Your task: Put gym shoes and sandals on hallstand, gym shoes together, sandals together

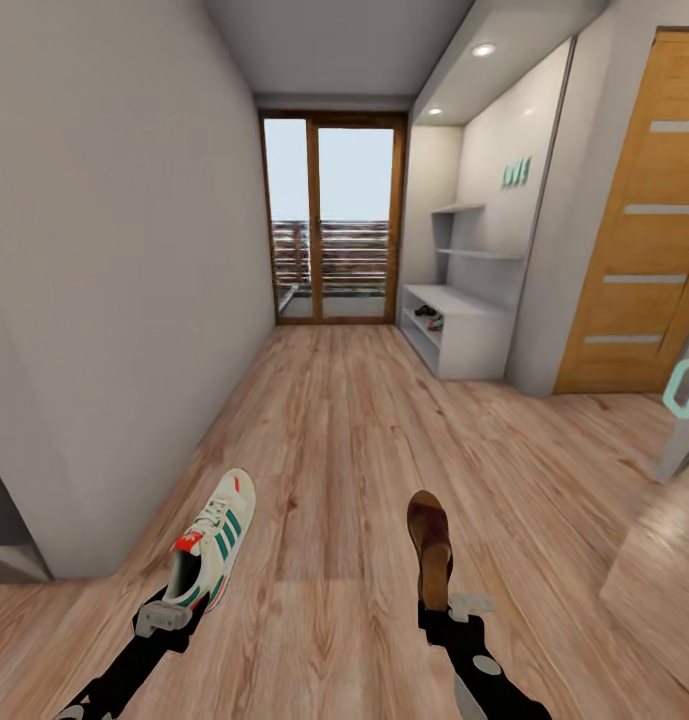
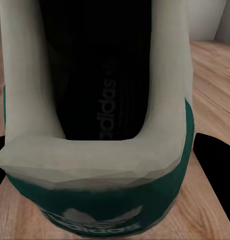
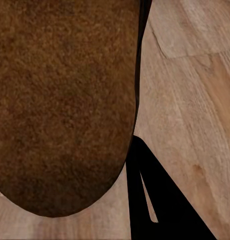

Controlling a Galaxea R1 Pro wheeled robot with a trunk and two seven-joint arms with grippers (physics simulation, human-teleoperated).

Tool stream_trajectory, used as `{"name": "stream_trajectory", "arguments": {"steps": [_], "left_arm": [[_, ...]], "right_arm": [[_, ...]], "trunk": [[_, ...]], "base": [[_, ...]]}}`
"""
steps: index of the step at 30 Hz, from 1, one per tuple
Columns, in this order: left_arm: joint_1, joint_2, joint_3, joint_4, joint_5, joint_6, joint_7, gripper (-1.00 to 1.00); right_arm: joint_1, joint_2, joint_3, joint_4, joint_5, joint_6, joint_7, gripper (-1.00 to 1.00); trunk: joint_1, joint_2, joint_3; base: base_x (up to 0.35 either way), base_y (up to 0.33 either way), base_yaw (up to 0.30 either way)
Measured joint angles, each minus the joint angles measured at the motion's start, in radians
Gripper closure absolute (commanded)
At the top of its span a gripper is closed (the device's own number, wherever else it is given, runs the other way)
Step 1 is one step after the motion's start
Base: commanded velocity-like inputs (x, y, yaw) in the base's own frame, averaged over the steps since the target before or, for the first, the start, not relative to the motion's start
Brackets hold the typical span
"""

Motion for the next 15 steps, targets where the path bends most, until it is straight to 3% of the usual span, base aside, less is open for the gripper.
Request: {"name": "stream_trajectory", "arguments": {"steps": [15], "left_arm": [[0.000,0.000,0.000,0.000,0.000,0.000,0.000,1.00]], "right_arm": [[0.000,0.000,0.000,0.000,0.000,0.000,0.000,1.00]], "trunk": [[0.000,0.000,0.000]], "base": [[0.343,0.000,0.000]]}}
